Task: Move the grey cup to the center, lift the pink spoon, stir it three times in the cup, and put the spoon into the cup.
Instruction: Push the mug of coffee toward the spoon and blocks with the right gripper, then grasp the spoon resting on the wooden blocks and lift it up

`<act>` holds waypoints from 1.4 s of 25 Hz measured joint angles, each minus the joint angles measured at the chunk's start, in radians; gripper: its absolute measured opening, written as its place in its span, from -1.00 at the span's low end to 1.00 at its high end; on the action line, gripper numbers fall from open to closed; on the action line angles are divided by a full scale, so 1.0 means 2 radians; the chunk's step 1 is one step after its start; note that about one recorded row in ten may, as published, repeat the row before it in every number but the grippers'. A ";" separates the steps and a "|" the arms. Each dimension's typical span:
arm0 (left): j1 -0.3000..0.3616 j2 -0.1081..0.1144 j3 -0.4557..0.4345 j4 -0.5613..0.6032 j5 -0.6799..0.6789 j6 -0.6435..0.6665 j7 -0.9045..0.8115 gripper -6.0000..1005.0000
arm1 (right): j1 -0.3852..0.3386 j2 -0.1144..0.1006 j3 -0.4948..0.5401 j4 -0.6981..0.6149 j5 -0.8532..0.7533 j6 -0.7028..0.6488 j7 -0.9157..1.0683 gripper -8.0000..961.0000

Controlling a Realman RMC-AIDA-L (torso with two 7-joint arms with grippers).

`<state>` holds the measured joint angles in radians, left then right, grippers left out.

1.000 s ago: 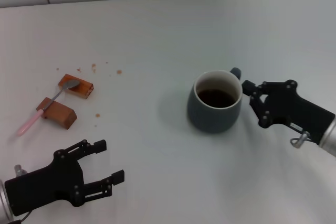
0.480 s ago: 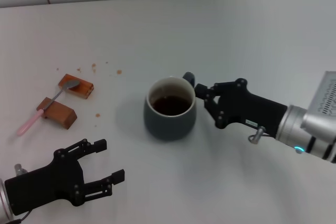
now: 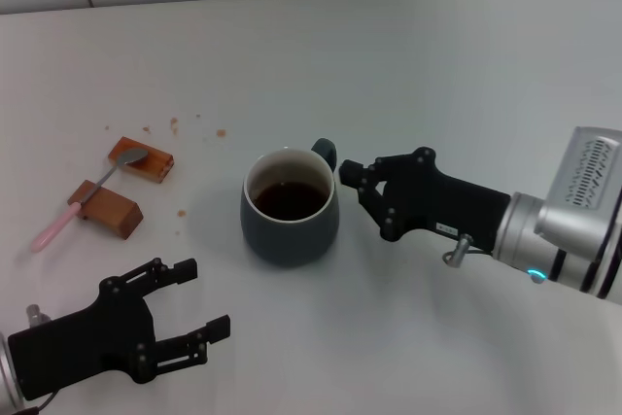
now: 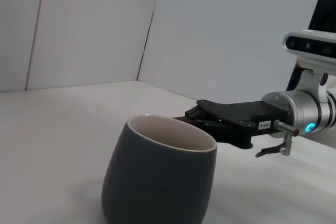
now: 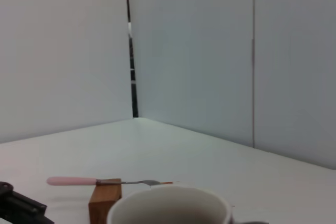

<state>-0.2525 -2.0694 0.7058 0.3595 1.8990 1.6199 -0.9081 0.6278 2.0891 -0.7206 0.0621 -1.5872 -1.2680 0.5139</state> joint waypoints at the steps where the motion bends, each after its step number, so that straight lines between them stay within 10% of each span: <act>1: 0.000 0.000 0.000 0.000 0.000 0.000 0.000 0.72 | -0.007 -0.001 0.000 -0.004 0.000 -0.005 0.000 -0.88; 9: 0.004 0.001 -0.001 0.001 0.000 -0.001 0.004 0.72 | -0.105 -0.003 -0.034 -0.080 -0.049 -0.106 0.003 -0.83; 20: 0.007 0.001 -0.015 -0.001 -0.004 0.012 -0.010 0.72 | -0.154 -0.003 -0.008 -0.124 -0.048 -0.168 0.056 -0.49; 35: 0.026 0.006 -0.312 -0.001 -0.006 0.115 -0.199 0.72 | -0.151 -0.005 -0.011 -0.131 -0.054 -0.165 0.057 0.67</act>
<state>-0.2007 -2.0574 0.0820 0.3569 1.8880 1.8498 -1.3054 0.3259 2.0788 -0.7424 -0.2005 -1.6944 -1.5973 0.6275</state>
